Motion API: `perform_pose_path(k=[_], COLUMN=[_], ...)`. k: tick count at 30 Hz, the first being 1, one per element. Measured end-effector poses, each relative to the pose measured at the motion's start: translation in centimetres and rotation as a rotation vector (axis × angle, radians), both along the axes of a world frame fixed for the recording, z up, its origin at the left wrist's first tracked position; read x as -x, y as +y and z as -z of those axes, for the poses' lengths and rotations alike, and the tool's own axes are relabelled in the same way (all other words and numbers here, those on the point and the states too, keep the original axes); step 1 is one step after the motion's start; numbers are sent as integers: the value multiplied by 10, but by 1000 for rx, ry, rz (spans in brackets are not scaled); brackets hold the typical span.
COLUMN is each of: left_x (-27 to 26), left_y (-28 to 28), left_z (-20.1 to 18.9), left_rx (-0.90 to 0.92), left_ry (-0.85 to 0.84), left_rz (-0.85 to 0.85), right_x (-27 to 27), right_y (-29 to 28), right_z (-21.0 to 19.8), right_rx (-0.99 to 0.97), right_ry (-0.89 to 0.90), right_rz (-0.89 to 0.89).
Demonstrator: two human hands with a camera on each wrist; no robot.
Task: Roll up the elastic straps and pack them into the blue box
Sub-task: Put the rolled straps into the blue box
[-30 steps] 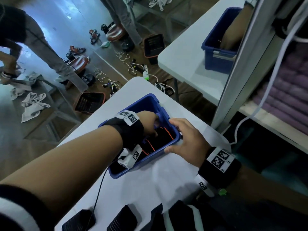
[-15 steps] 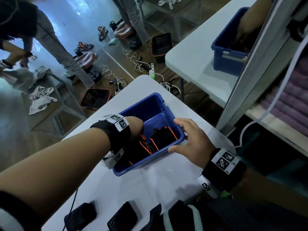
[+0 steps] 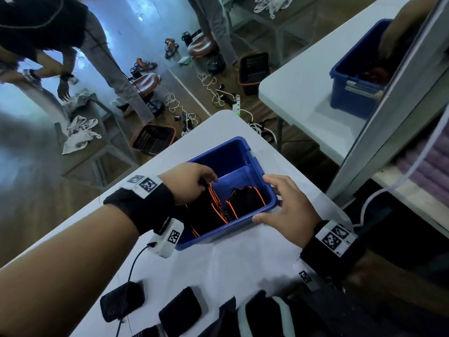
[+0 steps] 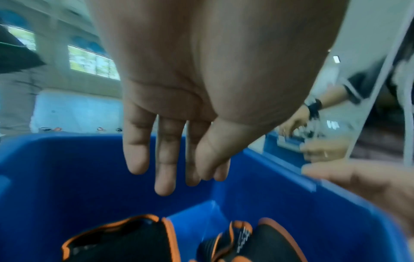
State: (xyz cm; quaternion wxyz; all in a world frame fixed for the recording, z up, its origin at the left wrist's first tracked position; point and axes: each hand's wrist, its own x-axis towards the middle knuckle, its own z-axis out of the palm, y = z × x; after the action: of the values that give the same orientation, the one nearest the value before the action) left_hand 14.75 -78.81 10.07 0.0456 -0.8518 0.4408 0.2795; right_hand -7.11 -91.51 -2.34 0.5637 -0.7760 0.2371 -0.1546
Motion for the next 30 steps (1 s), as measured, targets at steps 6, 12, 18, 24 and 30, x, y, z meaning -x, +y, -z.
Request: perform_pose_path(k=[6,12,18,24,30], left_x=[-13,-7,-5,-1,3], left_y=[116,252,304,312,311], left_z=[-23,35,81,94,98], left_rx=[300,-267,-400,-382,-352], left_ry=[51,-17,-10,13,100], left_rz=[-414,-566,-583,-605,-642], right_x=[-7,-15,-21,-26,-25], right_y=[5,17,31,47,58], right_z=[4,-1,-2,-3,-4], right_rx=[34,21,26,58,43], right_ry=[-17,10,43,57,51], right_rz=[-24,-74,-87,-97,-93])
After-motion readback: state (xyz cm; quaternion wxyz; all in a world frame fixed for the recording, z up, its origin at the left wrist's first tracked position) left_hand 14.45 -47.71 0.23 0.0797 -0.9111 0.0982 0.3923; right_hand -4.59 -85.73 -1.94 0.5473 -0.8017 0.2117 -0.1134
